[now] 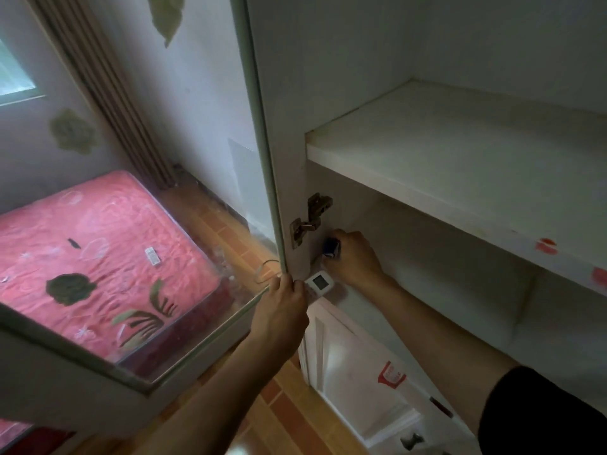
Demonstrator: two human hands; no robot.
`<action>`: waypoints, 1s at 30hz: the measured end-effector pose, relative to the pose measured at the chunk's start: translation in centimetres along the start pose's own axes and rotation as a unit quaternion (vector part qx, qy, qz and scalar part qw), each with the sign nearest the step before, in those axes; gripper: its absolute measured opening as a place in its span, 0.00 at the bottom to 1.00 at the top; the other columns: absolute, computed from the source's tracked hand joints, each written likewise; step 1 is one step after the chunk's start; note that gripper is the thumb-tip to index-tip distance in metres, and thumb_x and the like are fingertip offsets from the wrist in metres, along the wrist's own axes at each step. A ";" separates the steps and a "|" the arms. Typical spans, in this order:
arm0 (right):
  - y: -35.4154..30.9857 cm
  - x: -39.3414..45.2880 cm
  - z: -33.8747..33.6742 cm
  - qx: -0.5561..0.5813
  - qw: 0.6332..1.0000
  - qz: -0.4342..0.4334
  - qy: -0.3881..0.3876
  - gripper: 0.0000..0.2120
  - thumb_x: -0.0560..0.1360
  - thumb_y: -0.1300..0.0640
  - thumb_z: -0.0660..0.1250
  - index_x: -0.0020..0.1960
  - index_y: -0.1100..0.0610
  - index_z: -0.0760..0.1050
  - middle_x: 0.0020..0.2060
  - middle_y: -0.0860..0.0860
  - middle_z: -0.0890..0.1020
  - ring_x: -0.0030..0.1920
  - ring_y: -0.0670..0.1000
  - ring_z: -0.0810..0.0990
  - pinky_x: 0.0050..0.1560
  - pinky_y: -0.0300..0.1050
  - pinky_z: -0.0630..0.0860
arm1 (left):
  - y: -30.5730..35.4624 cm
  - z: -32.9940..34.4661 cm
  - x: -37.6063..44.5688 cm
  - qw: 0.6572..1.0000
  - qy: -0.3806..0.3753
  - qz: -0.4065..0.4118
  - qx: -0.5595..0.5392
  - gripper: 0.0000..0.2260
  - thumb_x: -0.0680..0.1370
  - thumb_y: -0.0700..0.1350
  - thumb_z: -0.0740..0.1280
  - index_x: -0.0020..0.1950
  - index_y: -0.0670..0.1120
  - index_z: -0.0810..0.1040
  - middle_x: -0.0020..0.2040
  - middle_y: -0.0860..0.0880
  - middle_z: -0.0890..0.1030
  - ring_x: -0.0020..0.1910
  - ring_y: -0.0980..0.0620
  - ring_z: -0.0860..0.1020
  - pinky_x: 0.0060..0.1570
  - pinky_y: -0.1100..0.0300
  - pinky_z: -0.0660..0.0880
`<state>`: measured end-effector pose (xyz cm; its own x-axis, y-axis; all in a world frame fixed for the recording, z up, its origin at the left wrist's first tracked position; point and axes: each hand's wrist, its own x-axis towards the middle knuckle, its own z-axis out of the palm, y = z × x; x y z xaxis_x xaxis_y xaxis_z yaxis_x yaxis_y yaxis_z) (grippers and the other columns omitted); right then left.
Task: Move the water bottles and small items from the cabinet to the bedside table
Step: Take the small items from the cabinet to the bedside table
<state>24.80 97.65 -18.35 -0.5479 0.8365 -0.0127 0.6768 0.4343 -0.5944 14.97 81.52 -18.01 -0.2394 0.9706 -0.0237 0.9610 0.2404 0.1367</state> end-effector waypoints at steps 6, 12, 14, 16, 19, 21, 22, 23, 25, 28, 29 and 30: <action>0.7 1.1 1.0 -0.072 0.995 0.014 -0.064 0.18 0.75 0.51 0.67 0.63 0.55 0.73 0.58 0.58 0.73 0.53 0.59 0.75 0.51 0.47 0.75 | -0.1 0.2 0.1 1.000 0.010 -0.003 -0.001 0.22 0.81 0.45 0.63 0.74 0.44 0.65 0.71 0.44 0.66 0.70 0.46 0.66 0.69 0.51 0.70; 1.2 1.2 1.3 -0.057 0.997 0.011 -0.056 0.05 0.74 0.58 0.67 0.46 0.59 0.75 0.47 0.56 0.80 0.50 0.55 0.78 0.44 0.45 0.76 | -0.3 0.4 0.2 1.000 0.009 0.001 0.003 0.24 0.80 0.46 0.65 0.75 0.44 0.65 0.71 0.44 0.67 0.69 0.46 0.66 0.68 0.51 0.71; 1.4 1.1 1.5 -0.060 0.997 0.009 -0.037 0.04 0.72 0.58 0.68 0.44 0.58 0.74 0.44 0.55 0.78 0.46 0.54 0.78 0.37 0.40 0.71 | -0.5 0.3 0.2 1.000 0.016 0.005 0.002 0.24 0.80 0.45 0.65 0.74 0.44 0.65 0.71 0.45 0.67 0.69 0.46 0.66 0.69 0.51 0.70; 1.5 0.7 1.5 -0.054 0.998 0.002 -0.014 0.09 0.73 0.59 0.68 0.52 0.61 0.79 0.48 0.58 0.79 0.46 0.54 0.77 0.40 0.41 0.72 | -0.6 0.1 0.2 1.000 0.019 0.010 -0.002 0.24 0.79 0.46 0.65 0.74 0.44 0.65 0.70 0.45 0.68 0.68 0.46 0.67 0.67 0.52 0.71; 1.5 -1.1 0.7 -0.042 0.999 -0.008 0.026 0.10 0.77 0.61 0.65 0.57 0.61 0.79 0.51 0.60 0.77 0.45 0.53 0.75 0.45 0.42 0.73 | -0.6 -0.2 0.1 0.999 0.027 0.016 -0.014 0.23 0.79 0.46 0.66 0.73 0.45 0.66 0.69 0.46 0.69 0.65 0.47 0.68 0.65 0.52 0.73; 1.6 -2.8 -0.3 -0.033 0.998 -0.011 0.053 0.08 0.78 0.63 0.63 0.56 0.60 0.78 0.51 0.59 0.76 0.46 0.54 0.76 0.45 0.43 0.74 | -0.7 -0.3 0.1 0.999 0.030 0.020 -0.021 0.23 0.79 0.46 0.66 0.73 0.46 0.66 0.70 0.46 0.68 0.66 0.48 0.68 0.66 0.52 0.72; 1.6 -3.7 -0.8 -0.030 0.998 -0.011 0.063 0.06 0.79 0.64 0.63 0.54 0.60 0.76 0.51 0.58 0.75 0.46 0.54 0.76 0.46 0.43 0.74 | -0.7 -0.3 0.1 0.999 0.033 0.024 -0.021 0.23 0.79 0.47 0.67 0.73 0.46 0.66 0.69 0.46 0.69 0.66 0.48 0.68 0.67 0.51 0.72; 1.6 -4.7 -1.3 -0.031 0.997 -0.011 0.069 0.04 0.78 0.64 0.63 0.53 0.59 0.73 0.52 0.57 0.74 0.47 0.53 0.75 0.46 0.43 0.73 | -0.7 -0.4 0.2 0.999 0.036 0.029 -0.019 0.23 0.79 0.47 0.67 0.72 0.47 0.66 0.69 0.47 0.69 0.66 0.48 0.68 0.67 0.52 0.72; 1.3 -6.5 -2.4 -0.032 0.997 -0.001 0.074 0.10 0.77 0.63 0.66 0.51 0.55 0.66 0.52 0.55 0.74 0.48 0.52 0.75 0.46 0.43 0.72 | -0.5 -0.5 0.2 0.998 0.048 0.039 -0.016 0.21 0.79 0.46 0.66 0.71 0.47 0.68 0.66 0.47 0.71 0.63 0.49 0.69 0.66 0.53 0.71; 0.8 -8.8 -3.8 0.013 0.996 0.029 0.084 0.16 0.77 0.62 0.68 0.54 0.52 0.61 0.51 0.52 0.75 0.48 0.52 0.78 0.43 0.40 0.74 | -0.2 -0.6 0.2 0.996 0.065 0.058 -0.021 0.20 0.79 0.46 0.67 0.70 0.47 0.69 0.64 0.48 0.72 0.61 0.51 0.70 0.64 0.55 0.70; 0.7 -9.5 -4.1 0.024 0.995 0.036 0.087 0.16 0.77 0.62 0.68 0.56 0.52 0.62 0.51 0.50 0.75 0.48 0.51 0.79 0.43 0.39 0.74 | -0.1 -0.5 0.2 0.995 0.067 0.064 -0.027 0.21 0.79 0.46 0.67 0.70 0.47 0.69 0.64 0.48 0.72 0.61 0.51 0.70 0.64 0.54 0.71; 0.7 -10.1 -4.3 0.030 0.995 0.043 0.090 0.18 0.77 0.62 0.68 0.59 0.53 0.63 0.51 0.49 0.75 0.49 0.51 0.79 0.45 0.38 0.75 | -0.1 -0.5 0.1 0.995 0.068 0.072 -0.035 0.21 0.79 0.46 0.67 0.71 0.47 0.68 0.64 0.48 0.72 0.62 0.50 0.70 0.64 0.54 0.72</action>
<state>32.93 90.88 -15.21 -0.3885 0.9183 0.0761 0.6841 0.3428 -0.6439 14.81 81.62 -17.49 -0.1219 0.9834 0.1343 0.9759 0.0941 0.1968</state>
